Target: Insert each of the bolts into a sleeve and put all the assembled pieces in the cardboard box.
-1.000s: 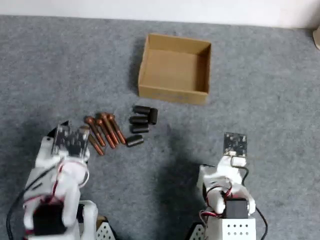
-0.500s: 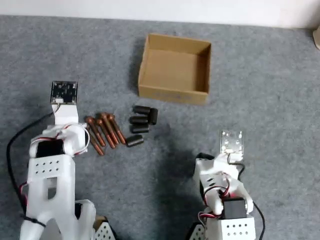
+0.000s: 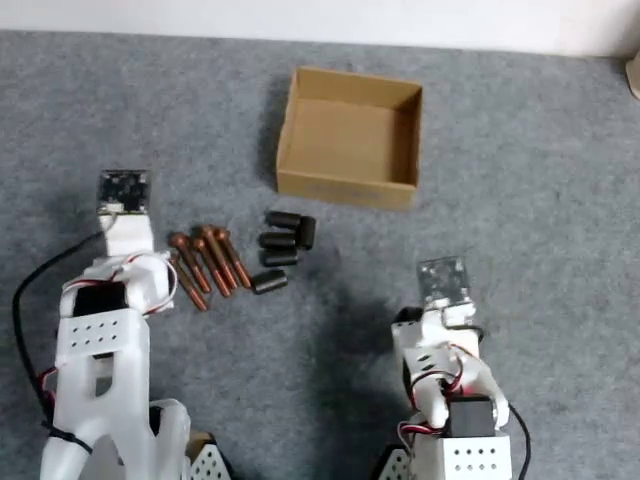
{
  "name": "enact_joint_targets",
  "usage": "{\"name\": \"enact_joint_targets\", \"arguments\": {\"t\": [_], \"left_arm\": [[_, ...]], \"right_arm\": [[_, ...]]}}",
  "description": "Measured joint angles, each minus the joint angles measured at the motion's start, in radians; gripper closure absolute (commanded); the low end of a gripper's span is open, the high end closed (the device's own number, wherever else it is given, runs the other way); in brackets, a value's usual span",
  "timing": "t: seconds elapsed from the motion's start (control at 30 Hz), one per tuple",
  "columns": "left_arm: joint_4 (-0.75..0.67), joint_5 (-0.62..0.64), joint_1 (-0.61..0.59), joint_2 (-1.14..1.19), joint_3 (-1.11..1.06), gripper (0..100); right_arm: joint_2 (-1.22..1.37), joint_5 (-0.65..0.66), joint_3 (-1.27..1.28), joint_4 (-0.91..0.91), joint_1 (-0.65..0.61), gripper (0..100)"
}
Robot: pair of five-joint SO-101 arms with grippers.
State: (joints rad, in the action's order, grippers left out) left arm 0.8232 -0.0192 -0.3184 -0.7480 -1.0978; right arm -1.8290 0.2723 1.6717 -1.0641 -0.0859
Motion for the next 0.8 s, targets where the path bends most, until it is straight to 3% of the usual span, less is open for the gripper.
{"name": "enact_joint_targets", "arguments": {"t": [0.17, 0.4, 0.63, 0.8], "left_arm": [[-0.025, 0.031, -0.052, 0.000, 0.000, 99], [-0.032, 0.034, -0.052, 0.000, 0.000, 99], [-0.034, 0.034, -0.052, 0.000, 0.000, 99], [-0.034, 0.034, -0.060, 0.000, 0.000, 99]], "right_arm": [[0.000, 0.017, -0.002, 0.018, 0.002, 99.3], [0.092, -0.026, -0.091, 0.121, -0.222, 99.2], [0.624, -0.114, -0.354, 0.276, -0.270, 99.2], [1.152, -0.304, -0.723, 0.285, -0.322, 99.2]]}}
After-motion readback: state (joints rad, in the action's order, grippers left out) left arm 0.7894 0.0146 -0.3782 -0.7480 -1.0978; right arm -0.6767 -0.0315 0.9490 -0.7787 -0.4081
